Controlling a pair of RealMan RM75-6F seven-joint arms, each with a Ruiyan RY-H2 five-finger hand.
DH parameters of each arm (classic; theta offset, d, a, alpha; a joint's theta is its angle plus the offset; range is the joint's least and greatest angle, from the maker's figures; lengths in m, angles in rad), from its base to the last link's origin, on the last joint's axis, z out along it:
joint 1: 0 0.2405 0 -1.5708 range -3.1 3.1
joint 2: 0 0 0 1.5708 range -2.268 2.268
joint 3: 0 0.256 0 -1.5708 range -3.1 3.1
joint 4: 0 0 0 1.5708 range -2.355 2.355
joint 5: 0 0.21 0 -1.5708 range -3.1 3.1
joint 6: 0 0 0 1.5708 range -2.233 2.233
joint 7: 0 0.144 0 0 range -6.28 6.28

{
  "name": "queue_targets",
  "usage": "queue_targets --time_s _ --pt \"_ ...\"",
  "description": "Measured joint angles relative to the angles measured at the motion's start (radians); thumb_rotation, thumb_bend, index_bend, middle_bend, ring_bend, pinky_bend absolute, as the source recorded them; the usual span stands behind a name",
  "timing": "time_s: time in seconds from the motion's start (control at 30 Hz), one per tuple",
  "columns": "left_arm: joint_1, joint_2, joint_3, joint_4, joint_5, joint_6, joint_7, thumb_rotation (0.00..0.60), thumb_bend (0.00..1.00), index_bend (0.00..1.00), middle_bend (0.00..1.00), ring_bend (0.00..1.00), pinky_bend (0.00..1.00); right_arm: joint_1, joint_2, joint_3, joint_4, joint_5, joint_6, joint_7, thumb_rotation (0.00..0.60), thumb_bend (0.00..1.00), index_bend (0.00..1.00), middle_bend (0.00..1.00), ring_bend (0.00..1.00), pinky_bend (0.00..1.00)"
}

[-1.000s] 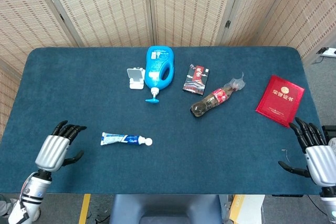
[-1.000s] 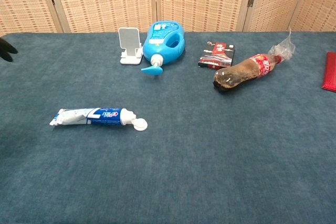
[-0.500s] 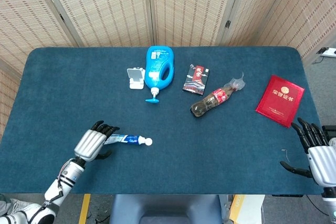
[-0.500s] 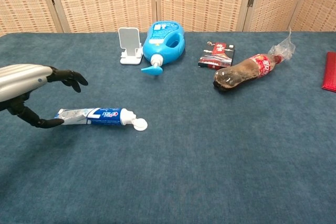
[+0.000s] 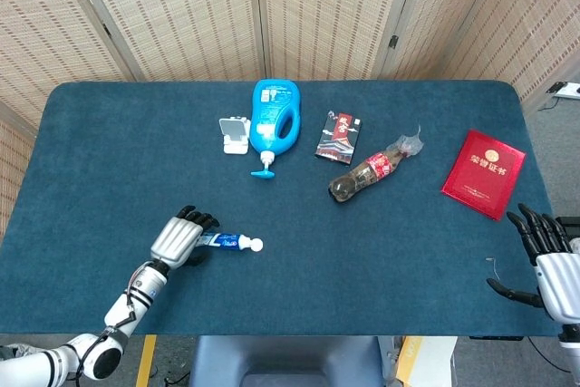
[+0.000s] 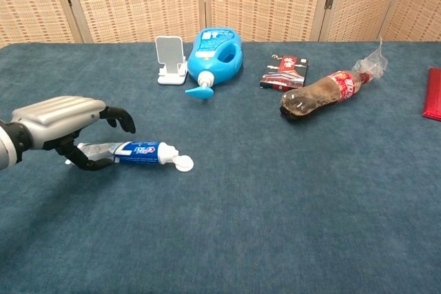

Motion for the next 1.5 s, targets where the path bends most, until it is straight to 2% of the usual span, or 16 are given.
queue_targets --time_s 0.6,0.73,0.83,1.0,1.1,1.33,1.5 --pt "-0.033 -0.06 0.011 0.092 -0.05 -0.011 -0.014 0.6 0.43 0.44 0.41 0.38 0.21 -0.008 0.001 0.0 0.006 0.002 0.01 0.01 0.537 0.0 0.0 0.0 0.0 0.0" --pt "-0.037 -0.066 0.013 0.107 -0.051 -0.016 -0.034 0.6 0.45 0.51 0.49 0.44 0.24 -0.01 0.001 0.001 0.005 0.002 0.013 0.009 0.536 0.0 0.0 0.0 0.0 0.0" --pt "-0.038 -0.074 0.012 0.125 -0.041 -0.008 -0.065 0.6 0.48 0.6 0.6 0.53 0.3 -0.01 0.002 0.0 0.002 0.0 0.013 0.007 0.536 0.0 0.0 0.0 0.0 0.0" --pt "-0.042 -0.081 0.018 0.172 0.002 0.002 -0.156 0.6 0.52 0.7 0.72 0.65 0.51 -0.005 0.003 -0.001 -0.005 -0.009 0.008 0.001 0.536 0.0 0.0 0.0 0.0 0.0" --pt "-0.046 -0.077 0.024 0.201 0.047 0.013 -0.226 0.6 0.53 0.72 0.76 0.68 0.58 0.001 0.002 -0.002 -0.012 -0.021 0.005 -0.002 0.536 0.0 0.0 0.0 0.0 0.0" --pt "-0.063 -0.013 0.035 0.202 0.179 0.081 -0.417 0.6 0.54 0.72 0.77 0.7 0.59 0.041 0.007 0.005 -0.048 -0.07 -0.008 -0.01 0.537 0.0 0.0 0.0 0.0 0.0" --pt "-0.087 0.07 0.034 0.121 0.275 0.145 -0.532 0.6 0.54 0.72 0.78 0.71 0.59 0.106 0.024 0.023 -0.099 -0.103 -0.06 -0.021 0.536 0.0 0.0 0.0 0.0 0.0"
